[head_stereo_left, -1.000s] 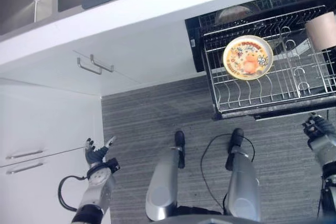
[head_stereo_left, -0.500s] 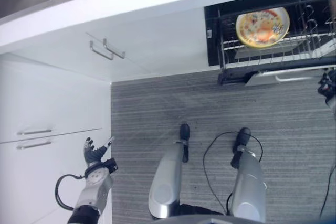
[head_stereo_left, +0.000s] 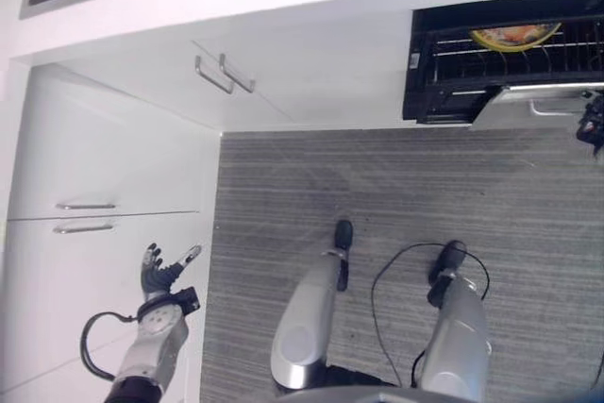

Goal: Place the dishes in the dishwasher.

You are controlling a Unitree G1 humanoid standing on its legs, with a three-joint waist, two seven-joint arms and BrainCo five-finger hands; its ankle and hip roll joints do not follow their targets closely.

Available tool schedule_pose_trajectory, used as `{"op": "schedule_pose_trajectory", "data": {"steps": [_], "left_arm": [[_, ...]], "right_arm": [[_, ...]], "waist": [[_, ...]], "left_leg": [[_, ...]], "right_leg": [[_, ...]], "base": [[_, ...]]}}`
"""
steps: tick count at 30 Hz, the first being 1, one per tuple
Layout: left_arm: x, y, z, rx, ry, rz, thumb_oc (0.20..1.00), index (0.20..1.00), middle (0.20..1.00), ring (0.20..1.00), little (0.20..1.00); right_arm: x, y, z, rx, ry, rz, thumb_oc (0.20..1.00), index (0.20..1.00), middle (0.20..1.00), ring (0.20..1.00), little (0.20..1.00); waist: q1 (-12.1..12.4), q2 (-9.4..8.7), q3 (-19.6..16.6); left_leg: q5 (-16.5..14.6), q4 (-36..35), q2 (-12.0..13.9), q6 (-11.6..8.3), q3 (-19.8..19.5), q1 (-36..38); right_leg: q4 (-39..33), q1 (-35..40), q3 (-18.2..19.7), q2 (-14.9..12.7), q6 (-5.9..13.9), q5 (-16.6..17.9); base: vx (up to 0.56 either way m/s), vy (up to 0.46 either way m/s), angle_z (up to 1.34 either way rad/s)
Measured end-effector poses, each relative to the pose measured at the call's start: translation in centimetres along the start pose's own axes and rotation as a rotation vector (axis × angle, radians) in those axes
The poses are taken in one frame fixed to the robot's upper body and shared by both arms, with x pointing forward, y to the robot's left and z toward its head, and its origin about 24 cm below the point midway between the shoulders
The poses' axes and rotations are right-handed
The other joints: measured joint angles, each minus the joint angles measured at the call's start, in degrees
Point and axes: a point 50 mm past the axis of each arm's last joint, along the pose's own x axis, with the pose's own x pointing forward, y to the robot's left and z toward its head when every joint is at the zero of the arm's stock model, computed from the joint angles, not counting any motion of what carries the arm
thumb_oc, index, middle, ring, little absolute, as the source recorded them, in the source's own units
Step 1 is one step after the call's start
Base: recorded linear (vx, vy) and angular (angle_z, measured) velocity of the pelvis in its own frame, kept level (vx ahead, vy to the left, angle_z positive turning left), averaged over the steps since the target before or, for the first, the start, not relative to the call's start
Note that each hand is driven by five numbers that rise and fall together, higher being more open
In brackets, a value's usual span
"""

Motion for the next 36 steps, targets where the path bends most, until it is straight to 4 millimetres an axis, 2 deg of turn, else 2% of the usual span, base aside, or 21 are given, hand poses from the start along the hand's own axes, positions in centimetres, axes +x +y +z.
{"op": "schedule_pose_trajectory", "data": {"steps": [2, 3, 4, 6, 8, 13, 14, 15, 19, 22, 23, 24, 27, 28, 30, 31, 32, 33, 34, 36], "left_arm": [[-0.4, 0.9, -1.0, 0.009, 0.032, 0.007, 1.0, 1.0, 1.0, 1.0, 1.0], [-0.6, 1.1, -1.3, 0.011, 0.04, 0.007, 1.0, 1.0, 1.0, 1.0, 1.0], [-0.9, 2.3, -1.6, 0.013, 0.051, 0.014, 1.0, 1.0, 1.0, 1.0, 1.0], [-1.4, 3.6, -2.8, 0.044, 0.091, 0.015, 1.0, 1.0, 1.0, 1.0, 1.0], [-1.9, 4.2, -4.0, 0.064, 0.134, 0.005, 1.0, 1.0, 1.0, 1.0, 1.0], [-1.3, 4.8, -3.3, 0.088, 0.116, -0.037, 1.0, 1.0, 1.0, 1.0, 1.0], [-1.2, 5.0, -3.4, 0.095, 0.119, -0.039, 1.0, 1.0, 1.0, 1.0, 1.0], [-1.2, 5.1, -3.3, 0.102, 0.116, -0.042, 1.0, 1.0, 1.0, 1.0, 1.0], [-0.8, 6.0, -2.9, 0.124, 0.105, -0.041, 1.0, 1.0, 1.0, 1.0, 1.0], [-0.6, 5.8, -2.5, 0.117, 0.088, -0.048, 1.0, 1.0, 1.0, 1.0, 1.0], [-0.6, 5.7, -2.4, 0.111, 0.08, -0.049, 1.0, 1.0, 1.0, 1.0, 1.0], [-0.5, 5.7, -2.4, 0.11, 0.08, -0.049, 1.0, 1.0, 1.0, 1.0, 1.0], [0.0, 3.6, -1.5, 0.092, 0.042, -0.112, 1.0, 1.0, 1.0, 1.0, 1.0], [0.1, 3.1, -1.4, 0.095, 0.034, -0.13, 1.0, 1.0, 1.0, 1.0, 1.0], [-0.1, 2.2, -1.6, 0.11, 0.035, -0.181, 1.0, 1.0, 1.0, 1.0, 1.0], [-0.1, 1.9, -1.5, 0.109, 0.023, -0.19, 1.0, 1.0, 1.0, 1.0, 1.0], [0.1, 1.4, -1.2, 0.129, -0.001, -0.203, 1.0, 1.0, 1.0, 1.0, 1.0], [0.2, 1.1, -1.0, 0.131, -0.008, -0.211, 1.0, 1.0, 1.0, 1.0, 1.0], [0.4, 1.2, -1.0, 0.132, -0.008, -0.208, 1.0, 1.0, 1.0, 1.0, 1.0], [0.4, 1.3, -1.4, 0.144, -0.008, -0.203, 1.0, 1.0, 1.0, 1.0, 1.0]], "right_arm": [[0.0, -1.8, 1.1, 0.01, -0.001, -0.069, 0.2, 0.2, 0.2, 0.2, 0.2], [0.0, -2.9, 1.4, 0.011, 0.002, -0.107, 0.2, 0.2, 0.2, 0.2, 0.2], [-0.1, -4.4, 2.0, 0.024, 0.016, -0.161, 0.2, 0.2, 0.2, 0.2, 0.2], [-0.3, -5.1, 2.9, 0.051, 0.024, -0.18, 0.2, 0.2, 0.2, 0.2, 0.2], [-0.3, -5.2, 3.3, 0.003, 0.025, -0.192, 0.2, 0.2, 0.2, 0.2, 0.2], [-0.4, -5.8, 2.9, -0.034, 0.056, -0.211, 0.2, 0.2, 0.2, 0.2, 0.2], [-0.4, -5.7, 3.0, -0.039, 0.051, -0.205, 0.2, 0.2, 0.2, 0.2, 0.2], [-0.4, -5.7, 3.5, -0.043, 0.034, -0.197, 0.2, 0.2, 0.2, 0.2, 0.2], [-0.5, -5.7, 3.9, -0.079, 0.037, -0.154, 0.2, 0.2, 0.2, 0.2, 0.2], [-0.4, -6.0, 3.1, -0.102, 0.054, -0.121, 0.2, 0.2, 0.2, 0.2, 0.2], [-0.2, -5.9, 2.1, -0.136, 0.063, -0.103, 0.2, 0.2, 0.2, 0.2, 0.2], [0.0, -4.9, 0.0, -0.179, 0.077, -0.046, 0.2, 0.2, 0.2, 0.2, 0.2], [-0.2, -3.4, -4.9, -0.18, 0.128, 0.063, 0.2, 0.2, 0.2, 0.2, 0.2], [-0.5, -2.7, -7.0, -0.189, 0.14, 0.105, 0.2, 0.2, 0.2, 0.2, 0.2], [-1.7, -0.8, -12.4, -0.181, 0.212, 0.189, 0.2, 0.2, 0.2, 0.2, 0.2], [-2.3, -0.4, -14.4, -0.162, 0.243, 0.208, 0.278, 0.278, 0.278, 0.278, 0.278], [-3.2, -0.2, -16.7, -0.145, 0.263, 0.227, 0.451, 0.451, 0.451, 0.451, 0.451], [-4.2, -0.2, -19.1, -0.124, 0.307, 0.238, 0.536, 0.536, 0.536, 0.536, 0.536], [-5.0, 0.0, -20.8, -0.113, 0.349, 0.262, 1.0, 1.0, 1.0, 1.0, 1.0], [-5.9, -0.1, -21.9, -0.117, 0.352, 0.301, 1.0, 1.0, 1.0, 1.0, 1.0]], "waist": [[0.6, 2.55, -1.8], [1.8, 3.51, -2.5], [2.8, 4.41, -3.1], [3.8, 4.77, -3.4], [4.5, 4.68, -3.3], [4.9, 3.58, -3.2], [4.9, 3.18, -3.3], [4.8, 2.9, -3.2], [4.8, -1.17, -4.3], [5.0, -1.8, -4.9], [4.8, -2.31, -5.0], [5.0, -3.39, -5.4], [5.0, -4.44, -5.4], [4.7, -5.34, -5.1], [3.7, -7.77, -5.0], [2.5, -9.13, -4.4], [1.6, -10.26, -3.7], [1.1, -11.64, -3.5], [0.9, -12.72, -3.3], [-0.3, -13.89, -3.1]], "left_leg": [[0.3, -0.1, -1.1, -0.03, -1.4, -0.4], [0.3, -0.3, -1.3, -0.11, -2.0, -0.3], [1.1, -1.2, -1.8, -0.43, -3.2, 0.0], [1.8, -2.4, -1.7, -0.98, -4.2, 0.8], [2.4, -3.8, -1.3, -1.55, -5.1, 2.2], [2.9, -3.7, 0.6, -2.51, -7.2, 3.1], [2.8, -3.5, 0.9, -2.36, -7.4, 2.8], [2.7, -3.2, 1.1, -2.34, -7.7, 2.5], [2.8, -2.6, 1.6, -2.31, -7.0, 2.0], [2.8, -2.0, 1.4, -2.19, -6.7, 1.2], [2.7, -1.8, 1.4, -2.0, -6.7, 1.1], [2.7, -1.8, 1.5, -2.0, -6.7, 1.1], [2.6, -1.8, 1.9, -1.97, -6.5, 0.5], [2.5, -1.8, 2.0, -1.72, -6.0, 0.5], [1.9, -1.8, 2.0, -0.83, -4.7, 0.5], [1.5, -1.6, 1.9, -0.27, -3.7, 0.5], [0.9, -0.8, 1.5, 0.54, -3.6, 0.5], [0.0, 0.1, 1.3, 1.24, -2.8, 0.6], [-1.0, 1.0, 1.0, 1.9, -1.8, 0.8], [-2.9, 2.9, -0.1, 3.3, -0.1, 1.7]], "right_leg": [[1.7, 0.0, -1.4, -1.6, 0.45, -1.1], [2.3, 0.1, -1.7, -1.9, 0.81, -1.4], [3.5, 0.4, -3.1, -2.7, 0.4, -2.4], [4.5, 0.9, -4.2, -2.7, 0.25, -3.4], [4.8, 2.2, -5.4, -2.6, -0.26, -4.2], [5.1, 4.8, -8.1, -0.9, -1.15, -5.4], [5.1, 4.7, -8.3, -0.7, -1.79, -6.2], [5.4, 4.7, -8.6, -0.7, -1.43, -6.7], [5.6, 4.5, -8.9, -0.8, -1.38, -6.7], [4.1, 4.9, -9.2, -0.8, -1.25, -5.5], [3.4, 5.1, -9.2, -0.6, -1.3, -5.0], [2.6, 5.2, -9.4, -0.3, -1.86, -4.4], [-1.3, 6.4, -9.8, 1.2, -1.61, -2.3], [-2.9, 6.9, -9.8, 1.6, -1.35, -1.2], [-7.5, 8.4, -9.4, 2.4, -0.66, 1.4], [-10.1, 9.1, -8.9, 2.8, -0.28, 3.0], [-13.3, 10.9, -9.1, 3.0, -0.04, 4.8], [-16.3, 12.4, -8.8, 3.2, 0.08, 6.5], [-19.6, 14.1, -8.5, 3.2, 0.22, 8.5], [-24.5, 17.5, -7.6, 2.9, -0.56, 11.2]], "base": [[0.08, -0.122, 0.42], [0.06, -0.127, 0.47], [0.06, -0.122, 0.39], [0.05, -0.127, 0.34], [0.03, -0.162, 0.25], [0.04, -0.125, 0.13], [0.04, -0.027, 0.03], [0.03, -0.005, 0.08], [0.04, 0.042, 0.02], [0.05, 0.128, 0.04], [0.04, 0.145, 0.0], [0.03, 0.131, -0.03], [0.01, 0.163, -0.07], [0.0, 0.206, -0.16], [0.02, 0.245, -0.29], [0.05, 0.27, -0.23], [0.06, 0.23, -0.21], [0.08, 0.265, -0.23], [0.01, 0.306, -0.32], [0.02, 0.304, -0.28]]}}
